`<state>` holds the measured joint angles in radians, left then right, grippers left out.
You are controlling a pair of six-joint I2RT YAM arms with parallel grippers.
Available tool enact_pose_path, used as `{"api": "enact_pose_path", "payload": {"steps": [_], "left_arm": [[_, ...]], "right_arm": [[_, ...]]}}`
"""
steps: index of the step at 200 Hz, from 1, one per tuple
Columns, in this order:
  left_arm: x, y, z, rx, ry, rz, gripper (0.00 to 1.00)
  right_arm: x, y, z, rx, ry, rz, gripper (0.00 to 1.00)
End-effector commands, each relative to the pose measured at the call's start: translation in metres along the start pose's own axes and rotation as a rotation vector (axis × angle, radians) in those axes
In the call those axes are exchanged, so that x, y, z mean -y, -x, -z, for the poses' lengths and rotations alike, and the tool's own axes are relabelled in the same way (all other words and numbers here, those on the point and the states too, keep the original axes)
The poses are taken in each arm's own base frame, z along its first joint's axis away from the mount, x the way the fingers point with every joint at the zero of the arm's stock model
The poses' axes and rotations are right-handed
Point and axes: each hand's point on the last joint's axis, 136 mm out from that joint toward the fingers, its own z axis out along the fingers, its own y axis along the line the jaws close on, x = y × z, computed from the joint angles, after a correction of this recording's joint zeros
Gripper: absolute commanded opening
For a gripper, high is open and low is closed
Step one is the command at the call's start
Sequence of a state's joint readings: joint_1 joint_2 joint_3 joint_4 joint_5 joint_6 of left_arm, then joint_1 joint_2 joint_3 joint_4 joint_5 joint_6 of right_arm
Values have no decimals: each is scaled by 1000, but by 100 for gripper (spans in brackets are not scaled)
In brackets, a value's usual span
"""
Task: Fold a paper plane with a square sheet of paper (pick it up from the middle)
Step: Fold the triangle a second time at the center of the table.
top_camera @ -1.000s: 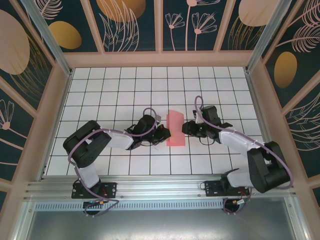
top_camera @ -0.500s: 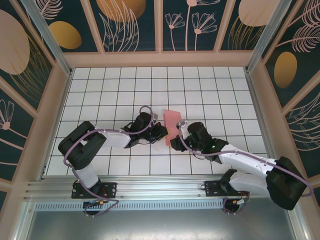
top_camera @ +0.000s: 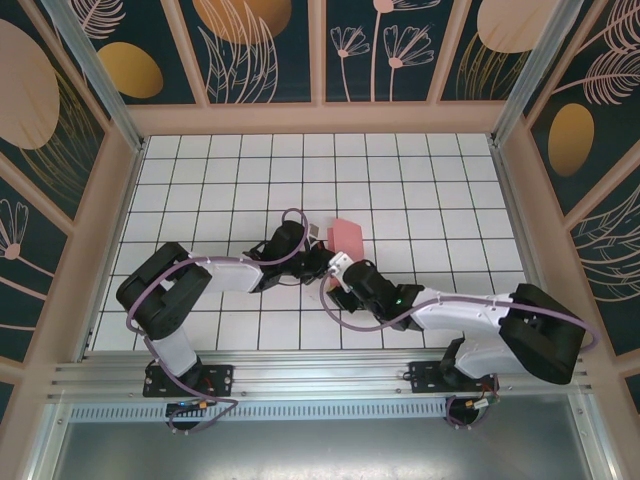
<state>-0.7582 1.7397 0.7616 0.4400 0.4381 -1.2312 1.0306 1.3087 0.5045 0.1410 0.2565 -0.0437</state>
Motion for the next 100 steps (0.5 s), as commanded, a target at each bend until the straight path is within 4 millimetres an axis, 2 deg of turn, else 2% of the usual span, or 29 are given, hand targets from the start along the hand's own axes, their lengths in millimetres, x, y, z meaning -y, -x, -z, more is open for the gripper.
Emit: {"api": "enact_pose_path", "payload": {"steps": [1, 38, 70, 100], "left_arm": [[12, 1, 4, -7, -18, -29, 5], [13, 1, 3, -13, -20, -30, 6], [13, 1, 3, -11, -20, -30, 8], [11, 1, 4, -7, -10, -34, 16]], "right_arm": [[11, 19, -2, 44, -86, 50, 52], [10, 27, -4, 50, -102, 69, 48], [10, 27, -2, 51, -105, 62, 36], [9, 24, -1, 43, -94, 41, 19]]}}
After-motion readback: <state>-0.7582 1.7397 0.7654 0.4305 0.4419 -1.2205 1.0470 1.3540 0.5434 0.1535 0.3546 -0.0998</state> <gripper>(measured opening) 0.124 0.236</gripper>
